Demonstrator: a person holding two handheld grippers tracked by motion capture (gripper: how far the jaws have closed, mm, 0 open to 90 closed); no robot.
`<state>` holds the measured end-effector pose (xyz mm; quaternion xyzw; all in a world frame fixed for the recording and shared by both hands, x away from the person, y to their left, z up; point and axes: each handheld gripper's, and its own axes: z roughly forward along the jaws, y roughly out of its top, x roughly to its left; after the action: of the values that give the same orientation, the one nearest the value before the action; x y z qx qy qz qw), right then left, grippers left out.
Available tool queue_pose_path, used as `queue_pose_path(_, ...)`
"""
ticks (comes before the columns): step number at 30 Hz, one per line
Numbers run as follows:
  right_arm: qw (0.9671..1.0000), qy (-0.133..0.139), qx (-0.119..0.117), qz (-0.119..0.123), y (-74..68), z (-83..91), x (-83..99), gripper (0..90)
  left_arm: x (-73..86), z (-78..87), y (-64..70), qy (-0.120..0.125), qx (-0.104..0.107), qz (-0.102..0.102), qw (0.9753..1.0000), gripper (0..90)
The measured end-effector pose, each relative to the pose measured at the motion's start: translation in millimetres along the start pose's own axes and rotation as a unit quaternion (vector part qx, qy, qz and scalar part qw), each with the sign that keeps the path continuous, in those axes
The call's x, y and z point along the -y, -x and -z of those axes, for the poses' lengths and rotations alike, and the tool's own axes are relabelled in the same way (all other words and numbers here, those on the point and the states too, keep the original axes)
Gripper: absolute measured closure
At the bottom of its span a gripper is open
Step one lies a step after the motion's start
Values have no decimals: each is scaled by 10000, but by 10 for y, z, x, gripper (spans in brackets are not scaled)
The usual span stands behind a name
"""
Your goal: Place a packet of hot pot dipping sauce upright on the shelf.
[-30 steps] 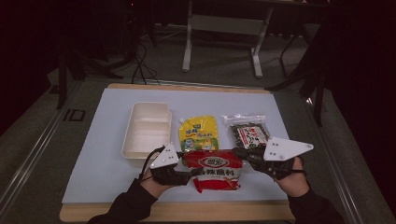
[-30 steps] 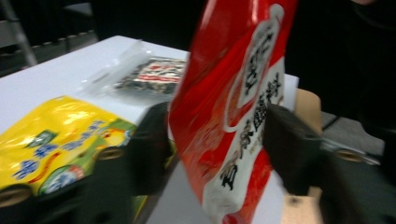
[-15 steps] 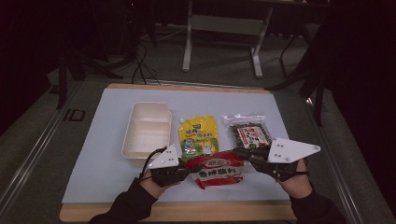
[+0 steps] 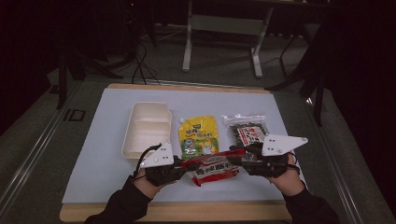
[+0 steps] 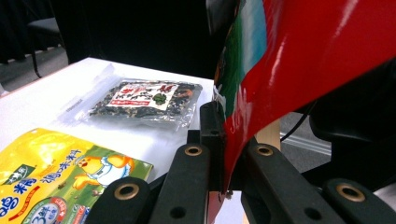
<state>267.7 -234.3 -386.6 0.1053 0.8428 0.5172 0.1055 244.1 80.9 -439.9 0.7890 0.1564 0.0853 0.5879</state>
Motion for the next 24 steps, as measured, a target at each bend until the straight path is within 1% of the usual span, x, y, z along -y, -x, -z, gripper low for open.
queue_pose_path(1, 10000, -46, -32, -33, 9, -35, 21, 654, -4, 2, 2, -6, -21, 2, 10000, 900)
queue_pose_path(2, 9999, -105, -77, -53, 18, -66, 39, 677, -6, 3, 4, 10, -22, 17, 10000, 900)
queue_pose_path(3, 9998, -144, -142, -77, 24, -94, 55, 682, -6, 5, 4, 30, 14, 37, 10000, 900)
queue_pose_path(5, 9994, -245, -223, -65, 37, -151, 78, 721, -9, 9, 6, 58, -19, 47, 10000, 900)
queue_pose_path(6, 9992, -311, -256, -58, 42, -172, 86, 746, -14, 10, 4, 37, -3, 41, 10000, 900)
queue_pose_path(8, 9985, -407, -358, -5, 46, -198, 95, 846, -15, 19, 5, -2, -111, -42, 9999, 900)
queue_pose_path(9, 9981, -410, -454, 16, 43, -203, 97, 895, -11, 27, -6, -7, -114, -28, 9999, 900)
queue_pose_path(10, 9981, -410, -454, 16, 43, -203, 97, 895, -11, 27, -6, -7, -114, -28, 9999, 900)
queue_pose_path(11, 9978, -419, -516, 9, 36, -208, 95, 898, -7, 33, -13, -11, -124, -20, 9999, 900)
queue_pose_path(12, 9975, -484, -504, 76, 18, -215, 86, 899, -5, 35, -16, -20, -113, -30, 9999, 900)
queue_pose_path(13, 9975, -498, -485, 102, 11, -220, 79, 899, -4, 38, -31, -33, -57, 2, 10000, 900)
queue_pose_path(15, 9975, -473, -515, 85, 19, -215, 64, 899, -5, 44, -37, 12, -56, -1, 10000, 900)
queue_pose_path(17, 9975, -455, -528, 83, 24, -207, 40, 900, -12, 54, -47, 59, -9, 64, 10000, 895)
queue_pose_path(18, 9977, -445, -504, 107, 25, -200, 26, 900, -15, 65, -43, 81, -61, 20, 9999, 881)
queue_pose_path(20, 9979, -397, -499, 96, 33, -180, -10, 900, -15, 91, -45, 110, -137, 30, 9998, 773)
queue_pose_path(21, 9981, -363, -484, 91, 44, -171, -25, 900, -11, 101, -48, 132, -170, 45, 9998, 733)
queue_pose_path(23, 9984, -298, -471, 36, 73, -153, -48, 900, 10, 136, -68, 176, -262, 148, 9994, 639)
queue_pose_path(24, 9986, -282, -436, 23, 89, -144, -63, 900, 30, 165, -73, 200, -335, 154, 9991, 634)
